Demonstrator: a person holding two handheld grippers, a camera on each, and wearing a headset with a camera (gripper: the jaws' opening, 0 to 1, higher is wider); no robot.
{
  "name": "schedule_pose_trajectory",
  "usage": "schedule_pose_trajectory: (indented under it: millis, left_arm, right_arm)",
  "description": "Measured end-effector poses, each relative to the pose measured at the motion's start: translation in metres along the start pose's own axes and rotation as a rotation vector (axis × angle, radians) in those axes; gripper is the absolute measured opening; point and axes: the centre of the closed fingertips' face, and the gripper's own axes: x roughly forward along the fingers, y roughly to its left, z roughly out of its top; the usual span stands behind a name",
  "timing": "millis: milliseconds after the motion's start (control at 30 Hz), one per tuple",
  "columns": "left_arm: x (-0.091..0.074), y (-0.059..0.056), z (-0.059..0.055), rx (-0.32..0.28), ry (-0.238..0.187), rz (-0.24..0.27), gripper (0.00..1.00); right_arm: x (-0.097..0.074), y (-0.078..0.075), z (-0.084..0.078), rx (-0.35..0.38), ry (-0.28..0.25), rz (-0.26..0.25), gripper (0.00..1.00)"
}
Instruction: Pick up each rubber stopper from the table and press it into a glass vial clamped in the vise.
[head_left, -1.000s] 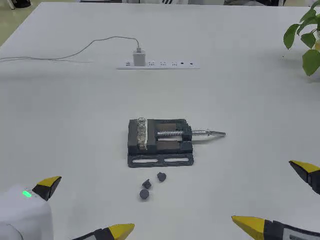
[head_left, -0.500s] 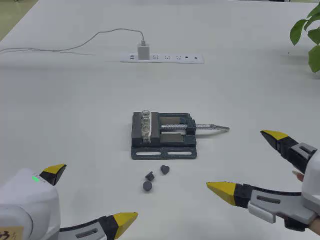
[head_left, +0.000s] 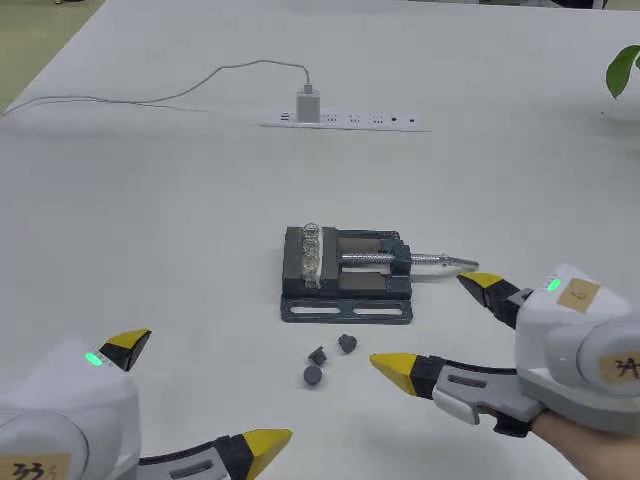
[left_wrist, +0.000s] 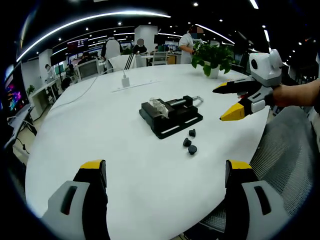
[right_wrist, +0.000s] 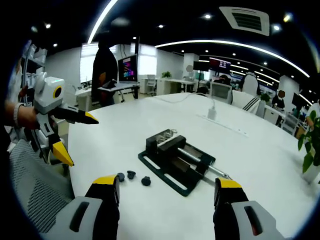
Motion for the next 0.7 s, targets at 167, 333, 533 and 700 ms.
schedule_pose_trajectory:
  millis: [167,333,533,700]
  left_arm:
    - [-0.001,-0.002,0.001,-0.004,-0.002,0.001,0.98]
    - [-0.002,-0.001,0.001,-0.007,-0.003,0.007,0.98]
    - [-0.004,0.000,-0.001,-0.015,-0.001,0.013,0.98]
    - [-0.005,0.000,-0.003,-0.019,0.003,0.016,0.98]
  right_arm:
    - [0.013,0.009,-0.008,0.015,0.020,0.019,0.67]
    - [0.025,0.017,-0.015,0.010,0.046,0.035,0.61]
    - [0.035,0.021,-0.022,0.017,0.068,0.037,0.50]
    - [0.041,0.027,-0.025,0.011,0.084,0.043,0.40]
